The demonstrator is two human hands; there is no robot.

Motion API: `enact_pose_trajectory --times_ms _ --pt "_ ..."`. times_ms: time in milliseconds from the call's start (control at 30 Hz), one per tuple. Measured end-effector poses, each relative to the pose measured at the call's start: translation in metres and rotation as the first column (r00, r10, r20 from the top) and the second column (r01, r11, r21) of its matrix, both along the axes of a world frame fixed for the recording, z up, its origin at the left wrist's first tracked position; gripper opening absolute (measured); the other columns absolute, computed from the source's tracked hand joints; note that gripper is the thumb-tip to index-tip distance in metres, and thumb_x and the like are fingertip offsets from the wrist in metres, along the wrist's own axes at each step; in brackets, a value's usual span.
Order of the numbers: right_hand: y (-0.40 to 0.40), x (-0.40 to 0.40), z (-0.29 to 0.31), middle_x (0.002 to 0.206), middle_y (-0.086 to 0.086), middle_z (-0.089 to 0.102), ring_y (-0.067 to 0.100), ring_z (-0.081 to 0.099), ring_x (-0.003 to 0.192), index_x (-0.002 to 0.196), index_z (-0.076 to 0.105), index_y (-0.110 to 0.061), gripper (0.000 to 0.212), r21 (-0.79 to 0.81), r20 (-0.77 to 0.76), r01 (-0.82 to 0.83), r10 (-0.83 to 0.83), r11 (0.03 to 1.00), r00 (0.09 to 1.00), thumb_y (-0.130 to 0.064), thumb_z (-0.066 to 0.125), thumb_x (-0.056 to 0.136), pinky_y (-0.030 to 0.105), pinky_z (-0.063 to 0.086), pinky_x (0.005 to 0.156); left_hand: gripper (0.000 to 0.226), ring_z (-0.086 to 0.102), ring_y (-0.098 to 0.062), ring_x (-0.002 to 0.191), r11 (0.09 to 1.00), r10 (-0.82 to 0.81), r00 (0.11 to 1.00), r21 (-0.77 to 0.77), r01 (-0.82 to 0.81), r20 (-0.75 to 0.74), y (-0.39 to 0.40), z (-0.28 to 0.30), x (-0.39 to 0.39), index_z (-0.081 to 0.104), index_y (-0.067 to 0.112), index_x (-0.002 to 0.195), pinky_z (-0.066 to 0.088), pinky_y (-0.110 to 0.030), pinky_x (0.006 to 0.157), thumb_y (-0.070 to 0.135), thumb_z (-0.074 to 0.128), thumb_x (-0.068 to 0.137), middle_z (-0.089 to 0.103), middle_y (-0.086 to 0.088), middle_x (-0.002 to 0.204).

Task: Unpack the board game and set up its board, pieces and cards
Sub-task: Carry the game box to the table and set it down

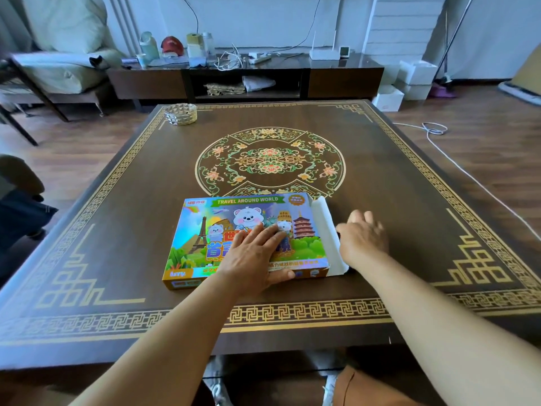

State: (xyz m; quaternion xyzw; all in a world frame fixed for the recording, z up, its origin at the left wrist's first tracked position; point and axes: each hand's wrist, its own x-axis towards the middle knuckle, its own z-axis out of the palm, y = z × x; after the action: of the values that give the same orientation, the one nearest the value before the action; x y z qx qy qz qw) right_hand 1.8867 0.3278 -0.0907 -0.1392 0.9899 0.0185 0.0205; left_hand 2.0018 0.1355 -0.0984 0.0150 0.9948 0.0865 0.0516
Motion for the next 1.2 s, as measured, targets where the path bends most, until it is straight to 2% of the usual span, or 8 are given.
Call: enact_pose_trajectory --times_ms 133,333,467,633,767,933,1067,1200 --pt "-0.020 0.012 0.009 0.120 0.006 0.044 0.029 0.044 0.109 0.123 0.055 -0.015 0.039 -0.321 -0.203 -0.182 0.120 0.930 0.972 -0.001 0.042 0.089 0.032 0.034 0.076 0.088 0.001 -0.014 0.147 0.992 0.080 0.994 0.105 -0.072 -0.074 -0.004 0.001 0.001 0.017 0.030 0.150 0.004 -0.038 0.117 0.079 0.026 0.077 0.012 0.008 0.159" --pt "-0.043 0.010 0.004 0.086 0.011 0.056 0.031 0.055 0.091 0.081 0.057 -0.005 0.028 -0.483 0.342 0.244 -0.075 0.841 0.937 -0.021 0.039 0.097 0.026 0.034 0.067 0.075 -0.001 -0.020 0.147 0.812 0.583 0.800 0.138 -0.568 -0.139 -0.039 0.003 0.007 0.015 0.018 0.150 0.001 -0.045 0.117 0.058 0.038 0.091 0.011 -0.004 0.159" --pt "-0.045 0.007 -0.002 0.125 0.019 0.058 0.031 0.058 0.103 0.126 0.054 0.002 0.046 -0.520 0.470 0.405 -0.144 0.752 0.871 -0.031 0.038 0.099 0.024 0.036 0.068 0.074 0.026 -0.031 0.138 0.588 0.799 0.600 0.242 -0.772 -0.030 -0.066 0.002 0.012 0.028 0.004 0.140 0.021 -0.046 0.111 0.054 0.045 0.089 0.031 -0.014 0.148" --pt "-0.049 0.002 0.001 0.130 0.014 0.051 0.030 0.049 0.117 0.125 0.054 -0.007 0.037 -0.590 0.590 0.500 -0.084 0.634 0.803 -0.027 0.036 0.101 0.026 0.033 0.080 0.064 0.042 -0.036 0.123 0.497 0.849 0.529 0.361 -0.790 -0.011 -0.075 0.006 0.010 0.037 0.009 0.130 0.035 -0.044 0.100 0.048 0.057 0.085 0.047 -0.016 0.132" --pt "-0.053 0.001 0.001 0.123 0.009 0.051 0.026 0.049 0.108 0.119 0.054 -0.010 0.033 -0.597 0.681 0.619 -0.084 0.510 0.727 -0.028 0.035 0.100 0.028 0.036 0.084 0.084 0.033 -0.033 0.132 0.582 0.783 0.622 0.349 -0.734 0.004 -0.078 0.006 0.020 0.028 0.019 0.145 0.029 -0.042 0.107 0.061 0.059 0.079 0.036 -0.012 0.144" --pt "-0.062 0.003 -0.002 0.091 0.016 0.062 0.030 0.063 0.079 0.092 0.058 -0.007 0.022 -0.603 0.755 0.729 -0.064 0.324 0.653 -0.018 0.040 0.096 0.049 0.053 0.079 0.093 -0.015 -0.023 0.146 0.953 0.294 0.953 0.103 -0.286 -0.077 -0.046 0.010 0.022 0.010 0.042 0.148 -0.004 -0.051 0.115 0.079 0.048 0.071 -0.010 0.000 0.160" --pt "-0.069 0.007 -0.006 0.103 0.016 0.064 0.032 0.064 0.093 0.107 0.061 -0.005 0.026 -0.612 0.736 0.715 -0.087 0.340 0.671 -0.019 0.043 0.093 0.050 0.053 0.086 0.096 -0.018 -0.024 0.145 0.993 0.111 0.994 -0.038 -0.111 -0.006 -0.021 0.001 0.013 -0.002 0.042 0.148 -0.008 -0.055 0.113 0.081 0.043 0.072 -0.017 0.002 0.159" --pt "-0.059 0.004 -0.007 0.073 0.012 0.061 0.027 0.060 0.065 0.089 0.060 -0.004 0.016 -0.633 0.726 0.704 -0.069 0.322 0.684 -0.008 0.045 0.095 0.039 0.053 0.067 0.094 -0.019 -0.022 0.145 0.981 0.176 0.983 -0.086 -0.171 0.045 -0.033 -0.007 0.018 -0.010 0.042 0.147 -0.004 -0.060 0.112 0.084 0.032 0.073 -0.018 0.004 0.158"
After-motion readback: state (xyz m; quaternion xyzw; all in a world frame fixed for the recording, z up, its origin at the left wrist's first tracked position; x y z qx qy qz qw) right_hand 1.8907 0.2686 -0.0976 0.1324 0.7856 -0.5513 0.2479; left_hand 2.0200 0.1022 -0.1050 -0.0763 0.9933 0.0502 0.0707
